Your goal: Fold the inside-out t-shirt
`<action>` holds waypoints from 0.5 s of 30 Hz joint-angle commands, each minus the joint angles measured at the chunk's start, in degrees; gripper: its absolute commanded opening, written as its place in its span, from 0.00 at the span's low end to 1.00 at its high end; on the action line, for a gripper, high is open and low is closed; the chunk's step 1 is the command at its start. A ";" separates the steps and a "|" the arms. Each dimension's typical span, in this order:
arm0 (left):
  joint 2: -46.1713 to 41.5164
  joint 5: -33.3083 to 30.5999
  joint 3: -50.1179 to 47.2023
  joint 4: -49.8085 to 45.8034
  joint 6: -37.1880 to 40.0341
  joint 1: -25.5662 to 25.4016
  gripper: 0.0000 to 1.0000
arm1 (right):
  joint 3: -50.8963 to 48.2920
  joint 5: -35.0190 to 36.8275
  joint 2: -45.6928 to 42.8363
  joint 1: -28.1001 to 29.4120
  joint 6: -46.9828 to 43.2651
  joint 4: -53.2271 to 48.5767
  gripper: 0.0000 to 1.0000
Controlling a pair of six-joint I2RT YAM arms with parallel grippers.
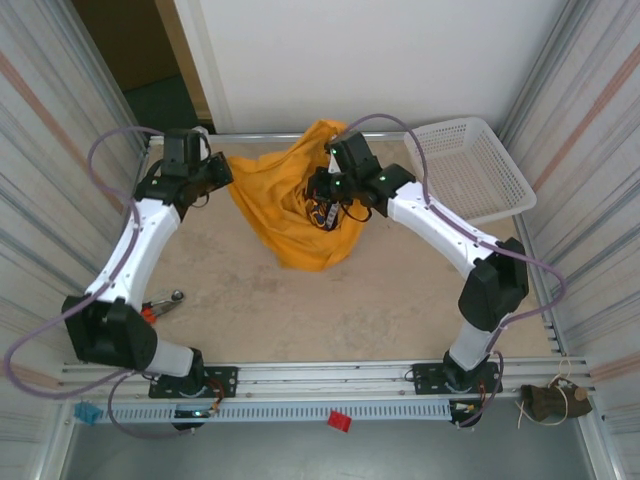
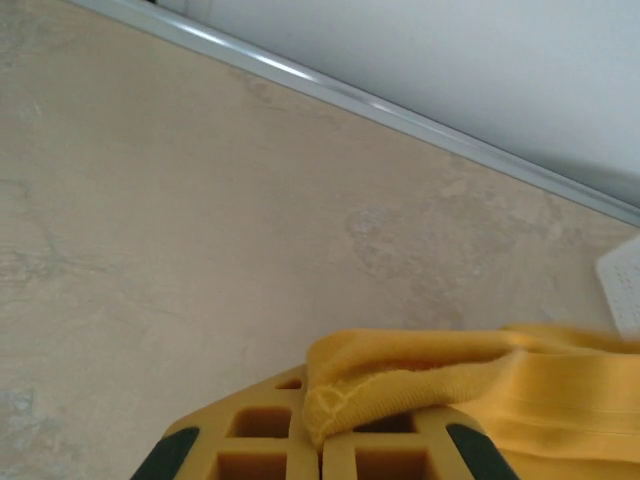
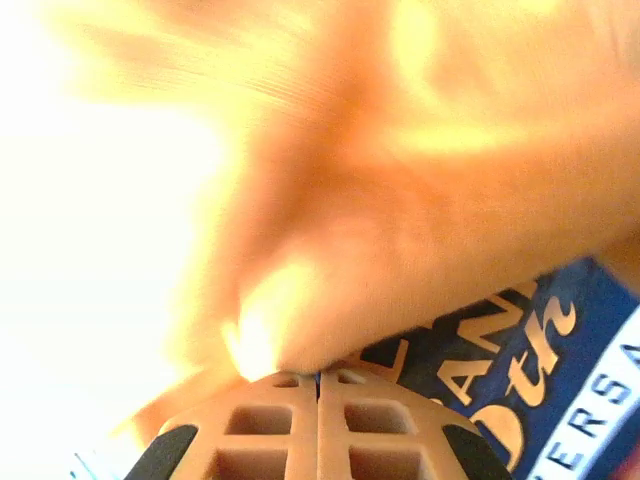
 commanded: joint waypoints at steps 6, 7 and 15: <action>11.00 4.29 8.52 -0.95 0.63 3.49 0.02 | 8.43 -5.74 -4.17 -1.31 -1.96 -3.43 0.00; 11.69 4.93 8.40 -1.06 1.01 3.47 0.14 | 9.91 -6.35 -4.22 -1.70 -1.82 -3.44 0.00; 3.88 8.32 -0.25 1.88 4.87 3.61 0.70 | 26.62 -12.14 -2.20 -7.07 -0.70 -3.61 0.00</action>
